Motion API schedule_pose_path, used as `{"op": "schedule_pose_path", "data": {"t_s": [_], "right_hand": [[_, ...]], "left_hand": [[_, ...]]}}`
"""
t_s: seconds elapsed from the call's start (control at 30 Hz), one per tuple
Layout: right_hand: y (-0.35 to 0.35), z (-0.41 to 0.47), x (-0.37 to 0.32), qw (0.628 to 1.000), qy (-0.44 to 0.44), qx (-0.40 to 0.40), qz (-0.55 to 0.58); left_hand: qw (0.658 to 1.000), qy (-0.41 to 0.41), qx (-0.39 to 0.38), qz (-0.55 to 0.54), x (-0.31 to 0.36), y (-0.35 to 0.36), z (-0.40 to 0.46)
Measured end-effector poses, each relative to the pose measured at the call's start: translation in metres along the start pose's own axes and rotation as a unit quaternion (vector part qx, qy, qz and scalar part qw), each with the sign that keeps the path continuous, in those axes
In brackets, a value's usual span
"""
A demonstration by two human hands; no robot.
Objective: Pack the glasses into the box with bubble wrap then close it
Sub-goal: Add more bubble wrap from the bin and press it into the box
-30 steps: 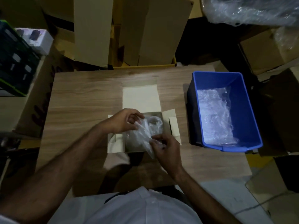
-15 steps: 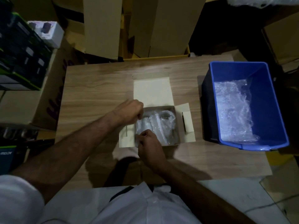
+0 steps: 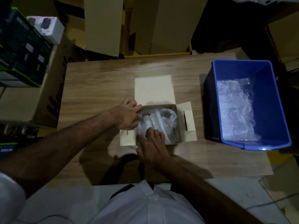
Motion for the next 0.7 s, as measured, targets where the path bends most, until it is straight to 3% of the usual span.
{"op": "schedule_pose_path", "data": {"t_s": [0.13, 0.33, 0.5, 0.7], "right_hand": [[-0.001, 0.001, -0.001, 1.000, -0.005, -0.001, -0.005], [-0.008, -0.001, 0.008, 0.999, 0.003, 0.039, 0.022], [-0.001, -0.002, 0.011, 1.000, -0.001, 0.009, 0.030], [-0.007, -0.005, 0.015, 0.998, -0.001, 0.029, 0.059]], "left_hand": [[0.999, -0.001, 0.048, -0.006, 0.004, -0.003, 0.001], [0.999, -0.011, 0.035, -0.025, 0.001, -0.004, -0.007], [0.999, -0.019, 0.041, -0.021, 0.001, -0.004, -0.009], [0.995, -0.054, 0.058, -0.053, 0.000, -0.012, -0.014]]}}
Point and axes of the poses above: each hand's wrist, its own z-axis towards the middle knuckle, its own y-axis out of the palm, x = y × z, the point moved 10 cm from there along z, towards the middle knuckle, and after that the axes turned 11 degrees about -y, right-handed, at the moved point
